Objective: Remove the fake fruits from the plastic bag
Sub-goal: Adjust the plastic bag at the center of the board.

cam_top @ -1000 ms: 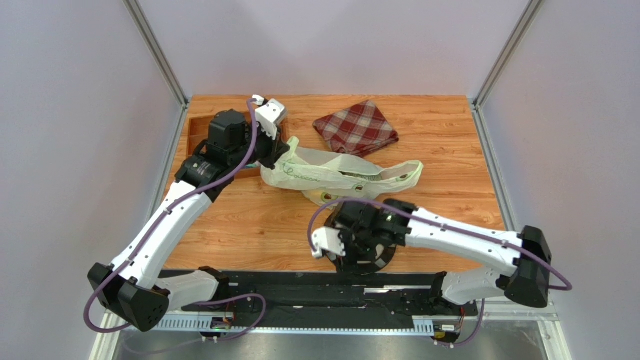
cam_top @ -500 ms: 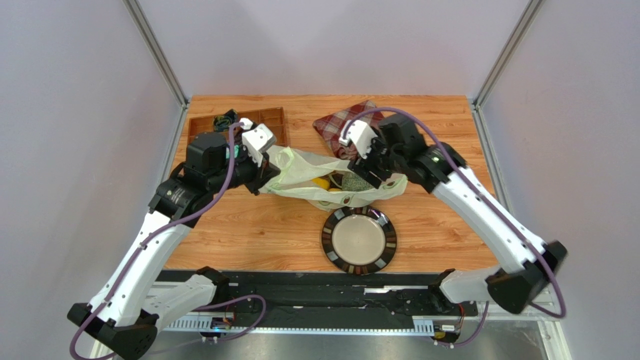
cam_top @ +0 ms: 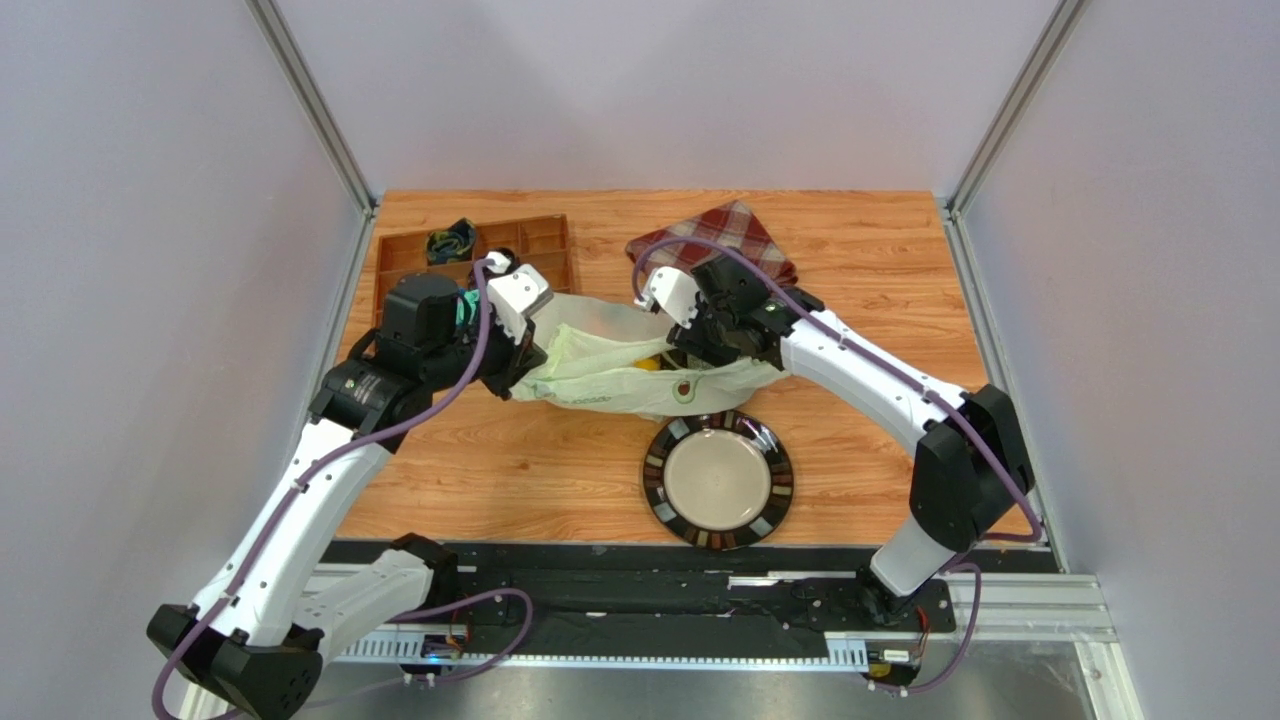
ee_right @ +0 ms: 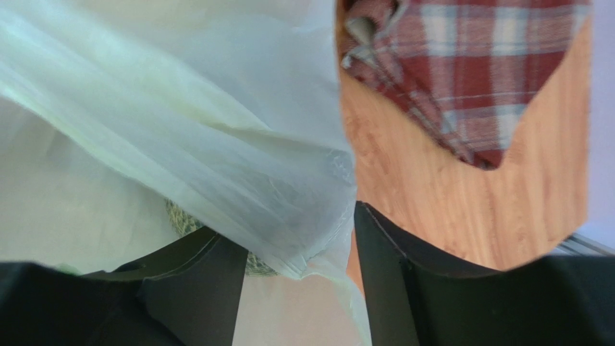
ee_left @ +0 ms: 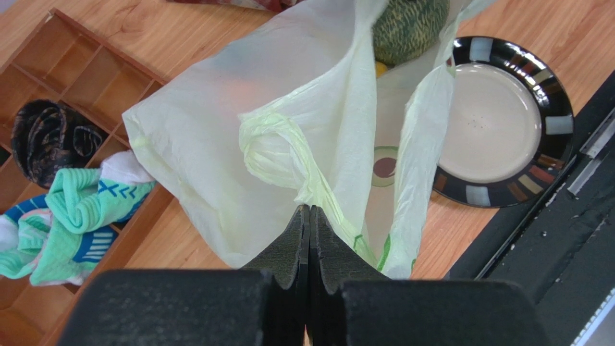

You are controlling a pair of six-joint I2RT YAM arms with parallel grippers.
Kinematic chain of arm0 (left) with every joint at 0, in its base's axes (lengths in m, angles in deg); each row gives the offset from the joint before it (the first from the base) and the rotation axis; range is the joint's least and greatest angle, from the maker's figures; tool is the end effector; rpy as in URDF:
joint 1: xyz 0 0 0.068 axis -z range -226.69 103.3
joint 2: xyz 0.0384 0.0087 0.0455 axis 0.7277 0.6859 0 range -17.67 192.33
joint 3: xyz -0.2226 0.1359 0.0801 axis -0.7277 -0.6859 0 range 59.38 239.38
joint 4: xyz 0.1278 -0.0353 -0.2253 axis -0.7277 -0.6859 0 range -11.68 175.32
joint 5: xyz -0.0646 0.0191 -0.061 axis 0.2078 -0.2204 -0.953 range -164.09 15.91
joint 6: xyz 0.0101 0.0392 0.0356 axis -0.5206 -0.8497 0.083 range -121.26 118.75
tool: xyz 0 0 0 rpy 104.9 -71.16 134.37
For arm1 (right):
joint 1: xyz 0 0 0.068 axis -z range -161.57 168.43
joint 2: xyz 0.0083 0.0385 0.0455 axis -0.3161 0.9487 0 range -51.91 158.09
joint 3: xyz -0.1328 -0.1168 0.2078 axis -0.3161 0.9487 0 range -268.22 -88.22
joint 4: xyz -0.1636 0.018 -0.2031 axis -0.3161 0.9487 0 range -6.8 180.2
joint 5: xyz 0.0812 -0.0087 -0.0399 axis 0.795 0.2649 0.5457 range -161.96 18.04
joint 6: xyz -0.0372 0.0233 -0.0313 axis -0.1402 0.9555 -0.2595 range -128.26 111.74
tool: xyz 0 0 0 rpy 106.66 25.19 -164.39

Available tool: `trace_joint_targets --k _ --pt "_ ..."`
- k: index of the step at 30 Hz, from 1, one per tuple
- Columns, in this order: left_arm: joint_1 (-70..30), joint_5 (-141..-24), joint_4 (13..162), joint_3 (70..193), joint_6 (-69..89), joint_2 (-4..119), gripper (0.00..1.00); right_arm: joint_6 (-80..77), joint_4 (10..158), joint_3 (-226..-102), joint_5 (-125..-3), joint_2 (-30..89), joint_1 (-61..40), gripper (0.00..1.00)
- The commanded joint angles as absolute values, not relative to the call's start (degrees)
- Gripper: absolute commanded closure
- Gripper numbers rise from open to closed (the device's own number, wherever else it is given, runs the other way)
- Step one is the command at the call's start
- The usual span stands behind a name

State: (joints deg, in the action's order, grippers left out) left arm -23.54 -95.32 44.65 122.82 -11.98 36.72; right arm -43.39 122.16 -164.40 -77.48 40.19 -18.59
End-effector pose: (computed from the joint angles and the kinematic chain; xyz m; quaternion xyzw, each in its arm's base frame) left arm 0.1696 -0.0866 0.3697 0.3360 0.7946 -0.2118 0.4592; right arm 0.2773 0.2048 0.2784 -0.5490 0.7782 -0.0409 0.3021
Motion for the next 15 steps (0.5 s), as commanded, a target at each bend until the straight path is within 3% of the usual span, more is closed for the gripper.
trace_joint_targets --k 1,3,4,5,11,15 --pt "-23.84 -93.08 48.22 126.87 -16.89 40.15 1.0 -47.19 108.96 -167.56 -87.34 45.1 -16.73 0.55" --pt "-23.84 -92.02 49.71 128.02 -18.48 41.65 1.0 -47.54 109.56 -171.17 -86.65 48.53 -14.81 0.77" --pt "-23.76 -91.23 50.25 129.07 -18.92 43.05 1.0 -47.55 111.31 -173.71 -86.12 50.29 -14.19 0.95" --pt "-23.84 -90.88 50.6 129.69 -19.62 43.58 1.0 -47.2 114.2 -179.48 -86.11 53.7 -13.48 1.0" --pt "-23.84 -84.2 58.24 137.15 -21.47 48.94 1.0 -43.85 115.72 -198.84 -87.51 57.43 -7.86 1.0" --pt "-23.84 -83.84 59.39 147.07 -20.77 52.38 1.0 -43.94 114.58 -203.09 -88.92 54.54 -6.45 1.0"
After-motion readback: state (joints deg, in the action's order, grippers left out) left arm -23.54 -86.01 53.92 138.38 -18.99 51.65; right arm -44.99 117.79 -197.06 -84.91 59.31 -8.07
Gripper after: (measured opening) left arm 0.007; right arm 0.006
